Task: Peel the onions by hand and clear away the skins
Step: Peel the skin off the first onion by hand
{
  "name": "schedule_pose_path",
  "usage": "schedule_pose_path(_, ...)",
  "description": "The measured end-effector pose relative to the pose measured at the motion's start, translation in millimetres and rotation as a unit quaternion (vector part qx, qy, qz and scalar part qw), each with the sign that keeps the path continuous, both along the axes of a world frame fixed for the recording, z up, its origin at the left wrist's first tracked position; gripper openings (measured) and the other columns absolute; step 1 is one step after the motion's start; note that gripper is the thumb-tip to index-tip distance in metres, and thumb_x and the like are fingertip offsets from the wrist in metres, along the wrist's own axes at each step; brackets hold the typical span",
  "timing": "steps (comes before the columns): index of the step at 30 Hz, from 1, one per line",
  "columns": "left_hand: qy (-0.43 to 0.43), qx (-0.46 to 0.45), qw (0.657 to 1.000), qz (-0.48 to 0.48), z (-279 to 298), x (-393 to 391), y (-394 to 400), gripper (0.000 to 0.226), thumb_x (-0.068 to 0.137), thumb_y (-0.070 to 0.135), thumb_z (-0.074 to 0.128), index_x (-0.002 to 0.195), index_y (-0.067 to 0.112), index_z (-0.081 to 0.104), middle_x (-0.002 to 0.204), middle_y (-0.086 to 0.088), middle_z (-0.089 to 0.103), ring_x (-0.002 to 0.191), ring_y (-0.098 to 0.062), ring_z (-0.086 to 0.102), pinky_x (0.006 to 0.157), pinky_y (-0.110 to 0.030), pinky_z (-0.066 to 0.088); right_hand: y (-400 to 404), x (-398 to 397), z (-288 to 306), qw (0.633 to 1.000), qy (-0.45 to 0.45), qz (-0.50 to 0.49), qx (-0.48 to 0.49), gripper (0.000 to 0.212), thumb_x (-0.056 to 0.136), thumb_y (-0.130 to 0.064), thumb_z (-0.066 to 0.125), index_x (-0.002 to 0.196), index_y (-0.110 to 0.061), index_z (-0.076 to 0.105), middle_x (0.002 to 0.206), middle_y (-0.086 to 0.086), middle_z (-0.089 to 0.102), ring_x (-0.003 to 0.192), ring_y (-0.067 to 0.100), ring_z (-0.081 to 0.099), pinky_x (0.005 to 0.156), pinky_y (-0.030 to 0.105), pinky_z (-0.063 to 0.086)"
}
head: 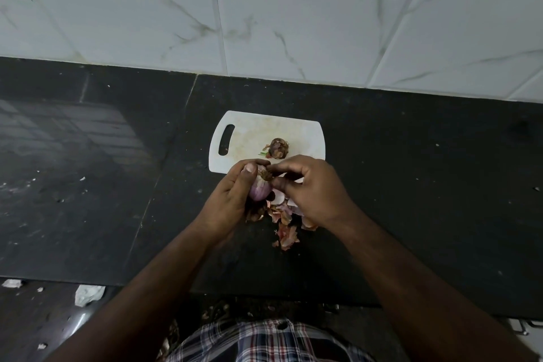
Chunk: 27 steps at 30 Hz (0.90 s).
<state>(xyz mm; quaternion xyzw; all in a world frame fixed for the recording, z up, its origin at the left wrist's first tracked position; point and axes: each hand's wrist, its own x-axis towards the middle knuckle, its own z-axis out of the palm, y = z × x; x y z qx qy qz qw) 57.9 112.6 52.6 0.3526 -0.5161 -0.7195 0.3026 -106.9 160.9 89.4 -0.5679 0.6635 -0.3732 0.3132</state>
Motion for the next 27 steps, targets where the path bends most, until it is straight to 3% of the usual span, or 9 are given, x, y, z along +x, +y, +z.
schedule_pose_path(4,-0.024,-0.015,1.0,-0.001,-2.7,-1.7,-0.2,0.045,0.097,0.051,0.044,0.124,0.017,0.057,0.099,-0.013,0.066,0.08,-0.03,0.059,0.059,-0.032,0.046,1.2,6.2,-1.6,0.998,0.056,-0.025,-0.032,0.011,0.091,-0.016,0.069,0.099,-0.02,0.075,0.095,-0.006,0.072,0.089,0.006,0.065,0.08,0.023,0.053)
schedule_pose_path(7,-0.044,-0.035,0.998,0.017,-4.2,-1.3,-2.1,0.052,0.091,0.061,0.051,0.123,0.022,0.06,0.114,-0.015,0.067,0.097,-0.036,0.069,0.077,-0.049,0.06,3.7,11.4,-1.5,0.991,0.133,0.014,-0.021,0.007,0.097,-0.019,0.056,0.099,-0.016,0.062,0.094,-0.001,0.061,0.084,0.011,0.056,0.072,0.026,0.043)
schedule_pose_path(10,-0.067,-0.06,0.995,0.031,-2.9,-1.2,-4.2,0.054,0.086,0.066,0.051,0.121,0.028,0.061,0.115,-0.013,0.066,0.102,-0.035,0.069,0.088,-0.059,0.057,5.1,11.8,0.1,0.999,0.031,0.024,0.037,0.011,0.1,-0.021,0.049,0.093,-0.02,0.058,0.083,-0.006,0.058,0.074,0.006,0.054,0.066,0.025,0.041)
schedule_pose_path(13,-0.071,-0.041,0.996,0.039,-2.9,2.7,-6.8,0.047,0.088,0.062,0.053,0.122,0.03,0.06,0.116,-0.013,0.063,0.101,-0.037,0.068,0.085,-0.06,0.058,8.4,3.5,1.2,0.989,-0.135,-0.008,0.067,0.021,0.096,-0.028,0.047,0.082,-0.019,0.059,0.069,0.004,0.06,0.065,0.02,0.056,0.064,0.042,0.048)
schedule_pose_path(16,-0.042,0.002,0.999,0.024,-5.1,8.6,-6.3,0.042,0.094,0.056,0.054,0.128,0.032,0.058,0.123,-0.013,0.062,0.101,-0.029,0.069,0.08,-0.045,0.059,8.1,-8.1,-4.8,0.996,-0.067,-0.024,0.052,0.033,0.098,-0.038,0.057,0.077,-0.014,0.067,0.072,0.005,0.069,0.068,0.024,0.063,0.072,0.049,0.055)
schedule_pose_path(18,-0.009,0.027,1.0,0.001,-6.0,10.0,-4.6,0.049,0.089,0.052,0.059,0.134,0.031,0.056,0.124,-0.013,0.061,0.096,-0.026,0.068,0.074,-0.039,0.057,5.6,-9.9,-8.5,0.997,-0.057,-0.03,0.047,0.009,0.091,-0.029,0.071,0.096,-0.023,0.076,0.086,-0.005,0.074,0.081,0.01,0.069,0.08,0.039,0.059)
schedule_pose_path(20,0.012,0.05,0.998,-0.022,-8.2,8.8,-3.7,0.06,0.083,0.048,0.066,0.14,0.032,0.053,0.129,-0.014,0.06,0.096,-0.026,0.067,0.074,-0.036,0.057,3.1,-5.9,-12.8,0.996,-0.075,-0.02,0.035,0.031,0.085,-0.022,0.078,0.115,-0.025,0.073,0.099,-0.012,0.073,0.091,0.002,0.068,0.084,0.027,0.058)
schedule_pose_path(24,0.043,0.074,0.996,-0.029,-9.6,6.5,-3.3,0.067,0.084,0.019,0.073,0.146,0.026,0.048,0.127,-0.015,0.064,0.096,-0.028,0.064,0.078,-0.034,0.059,-3.4,8.6,-27.2,0.993,-0.048,-0.096,-0.044,0.01,0.084,-0.015,0.078,0.093,-0.017,0.077,0.089,-0.008,0.073,0.085,0.003,0.068,0.079,0.024,0.056)
schedule_pose_path(27,0.008,0.024,1.0,0.006,-8.7,6.3,-2.6,0.063,0.086,0.005,0.075,0.141,0.026,0.053,0.125,-0.017,0.065,0.097,-0.029,0.067,0.081,-0.036,0.061,-2.9,15.9,-33.1,0.987,-0.022,-0.141,-0.07,0.006,0.086,-0.011,0.073,0.087,-0.017,0.072,0.081,-0.012,0.069,0.079,0.0,0.065,0.074,0.017,0.053)
